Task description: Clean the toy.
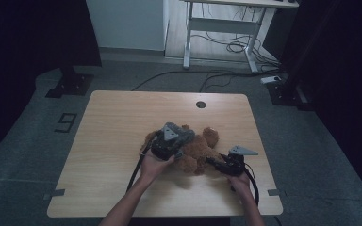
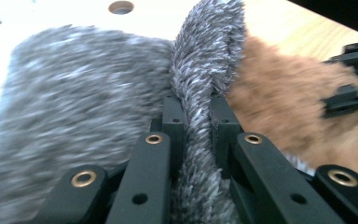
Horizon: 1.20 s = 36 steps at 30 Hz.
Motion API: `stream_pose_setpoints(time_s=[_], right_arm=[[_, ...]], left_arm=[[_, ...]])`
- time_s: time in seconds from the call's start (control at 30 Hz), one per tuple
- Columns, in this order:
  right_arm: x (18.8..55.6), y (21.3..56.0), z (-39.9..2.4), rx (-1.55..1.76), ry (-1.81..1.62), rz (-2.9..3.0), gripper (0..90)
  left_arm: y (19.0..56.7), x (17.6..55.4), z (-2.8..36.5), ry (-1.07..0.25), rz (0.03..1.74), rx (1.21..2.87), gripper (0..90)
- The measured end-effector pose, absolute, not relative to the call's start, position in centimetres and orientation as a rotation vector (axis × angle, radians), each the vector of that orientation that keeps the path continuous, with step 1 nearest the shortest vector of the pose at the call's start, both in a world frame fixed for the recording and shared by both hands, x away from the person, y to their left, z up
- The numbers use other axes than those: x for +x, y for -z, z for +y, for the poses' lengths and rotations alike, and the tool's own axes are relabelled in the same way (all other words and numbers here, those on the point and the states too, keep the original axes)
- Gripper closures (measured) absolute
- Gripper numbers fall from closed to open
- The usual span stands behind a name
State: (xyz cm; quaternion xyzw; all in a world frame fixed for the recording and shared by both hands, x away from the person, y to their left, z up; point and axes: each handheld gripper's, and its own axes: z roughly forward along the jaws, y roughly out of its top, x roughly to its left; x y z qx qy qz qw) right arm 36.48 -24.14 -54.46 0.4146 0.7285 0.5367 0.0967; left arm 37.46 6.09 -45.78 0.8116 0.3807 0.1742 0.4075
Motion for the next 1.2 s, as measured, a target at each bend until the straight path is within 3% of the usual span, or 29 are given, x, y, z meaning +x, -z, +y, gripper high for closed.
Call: stream_pose_setpoints(time_s=[0.27,0.43,0.8,1.03,1.2], right_arm=[[36.5,54.5,-24.1,1.236,-1.595,2.158,54.4],[36.5,54.5,-24.1,1.240,-1.596,2.159,54.4],[36.5,54.6,-24.1,1.234,-1.588,2.160,54.5],[36.6,54.7,-24.2,1.249,-1.583,2.158,54.5],[36.5,54.6,-24.1,1.233,-1.560,2.157,54.4]], left_arm=[[45.0,36.2,12.3,-0.491,1.035,1.924,79.9],[46.8,36.9,15.9,-0.486,1.165,1.907,79.9],[52.0,38.3,17.3,-0.384,1.284,1.977,80.1],[46.9,38.1,17.8,-0.449,1.206,1.894,80.1],[43.4,38.6,15.3,-0.463,1.114,1.914,80.0]])
